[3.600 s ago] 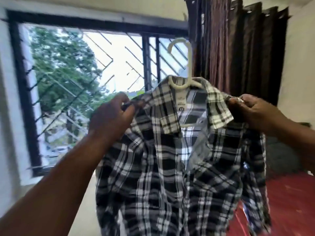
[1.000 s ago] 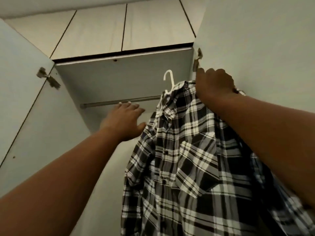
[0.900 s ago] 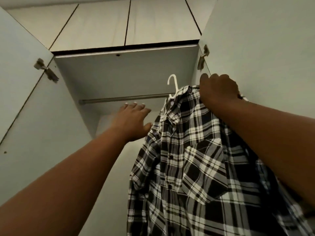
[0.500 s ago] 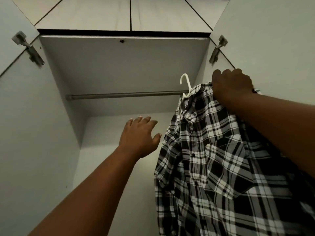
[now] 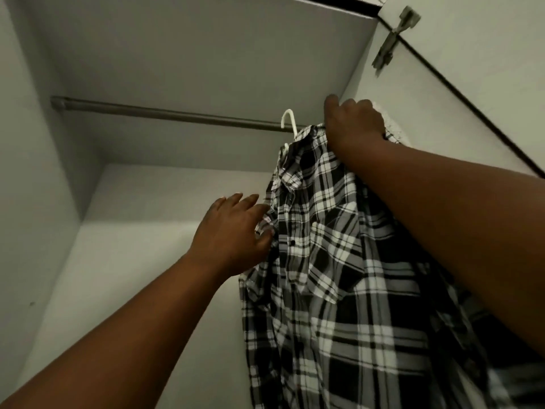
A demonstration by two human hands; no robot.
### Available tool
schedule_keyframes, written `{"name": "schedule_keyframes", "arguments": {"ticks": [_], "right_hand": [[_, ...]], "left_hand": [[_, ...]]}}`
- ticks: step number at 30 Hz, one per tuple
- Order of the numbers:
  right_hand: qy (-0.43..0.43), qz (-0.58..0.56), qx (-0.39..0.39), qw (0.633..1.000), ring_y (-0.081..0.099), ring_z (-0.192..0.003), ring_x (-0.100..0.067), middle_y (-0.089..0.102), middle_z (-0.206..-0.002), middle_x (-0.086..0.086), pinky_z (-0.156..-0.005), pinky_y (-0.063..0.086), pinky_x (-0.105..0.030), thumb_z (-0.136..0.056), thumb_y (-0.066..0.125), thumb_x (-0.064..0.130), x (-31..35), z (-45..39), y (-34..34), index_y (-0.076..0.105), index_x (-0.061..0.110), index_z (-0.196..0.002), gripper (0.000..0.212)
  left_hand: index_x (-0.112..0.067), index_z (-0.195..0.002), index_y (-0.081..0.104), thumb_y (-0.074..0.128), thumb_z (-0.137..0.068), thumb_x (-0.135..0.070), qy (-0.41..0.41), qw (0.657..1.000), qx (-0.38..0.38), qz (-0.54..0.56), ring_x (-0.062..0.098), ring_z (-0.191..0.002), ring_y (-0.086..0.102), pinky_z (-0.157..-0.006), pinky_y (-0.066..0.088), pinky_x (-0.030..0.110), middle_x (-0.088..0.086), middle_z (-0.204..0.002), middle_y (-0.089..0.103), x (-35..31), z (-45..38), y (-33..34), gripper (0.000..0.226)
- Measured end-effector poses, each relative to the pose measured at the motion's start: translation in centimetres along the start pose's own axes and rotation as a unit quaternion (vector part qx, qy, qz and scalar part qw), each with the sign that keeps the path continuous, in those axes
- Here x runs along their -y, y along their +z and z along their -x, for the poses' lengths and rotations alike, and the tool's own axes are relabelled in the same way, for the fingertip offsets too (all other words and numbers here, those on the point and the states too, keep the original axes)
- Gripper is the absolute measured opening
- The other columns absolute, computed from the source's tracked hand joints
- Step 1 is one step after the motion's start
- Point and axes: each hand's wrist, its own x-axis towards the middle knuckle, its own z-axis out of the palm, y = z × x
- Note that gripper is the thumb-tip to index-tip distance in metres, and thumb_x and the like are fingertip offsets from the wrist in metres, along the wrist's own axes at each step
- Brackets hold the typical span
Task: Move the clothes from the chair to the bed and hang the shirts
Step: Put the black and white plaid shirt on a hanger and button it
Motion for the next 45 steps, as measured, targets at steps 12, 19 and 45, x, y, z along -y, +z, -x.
{"name": "schedule_keyframes", "arguments": {"ticks": [12,19,45], "right_hand": [[0.038,-0.121,-0.015,0.992,0.043,-0.127,-0.044,0.051,-0.134,-0.027,-0.097,0.04,-0.045,-0.1,0.03,0.008,1.8,-6.8,8.0,0.046,0.006,-0.133,0.037],[0.003,-0.072,0.007,0.997,0.05,-0.118,-0.05,0.053,-0.125,-0.033,-0.089,0.047,-0.05,-0.092,0.04,-0.007,0.8,-6.5,7.8,0.044,0.002,-0.131,0.04],[-0.063,-0.132,0.444,0.884,0.031,-0.14,-0.037,0.041,-0.15,-0.015,-0.114,0.023,-0.049,-0.092,0.05,0.057,-1.6,42.5,-8.2,0.042,0.012,-0.144,0.069]], "left_hand": [[-0.025,-0.141,0.048,0.044,-0.092,-0.049,0.005,0.999,-0.002,-0.054,0.028,-0.144,0.031,-0.117,0.023,0.045,0.004,-0.154,0.038,1.2,-1.3,2.0,0.054],[-0.027,-0.144,0.045,0.036,-0.091,-0.052,0.002,0.996,0.058,-0.066,0.026,-0.147,0.025,-0.119,0.019,0.044,0.002,-0.157,0.032,0.9,1.6,3.0,0.059],[-0.017,-0.155,0.021,0.013,-0.079,-0.075,-0.108,0.943,0.304,0.079,0.032,-0.149,0.012,-0.119,0.005,0.053,0.011,-0.161,0.019,-14.6,26.9,-2.6,0.096]]}}
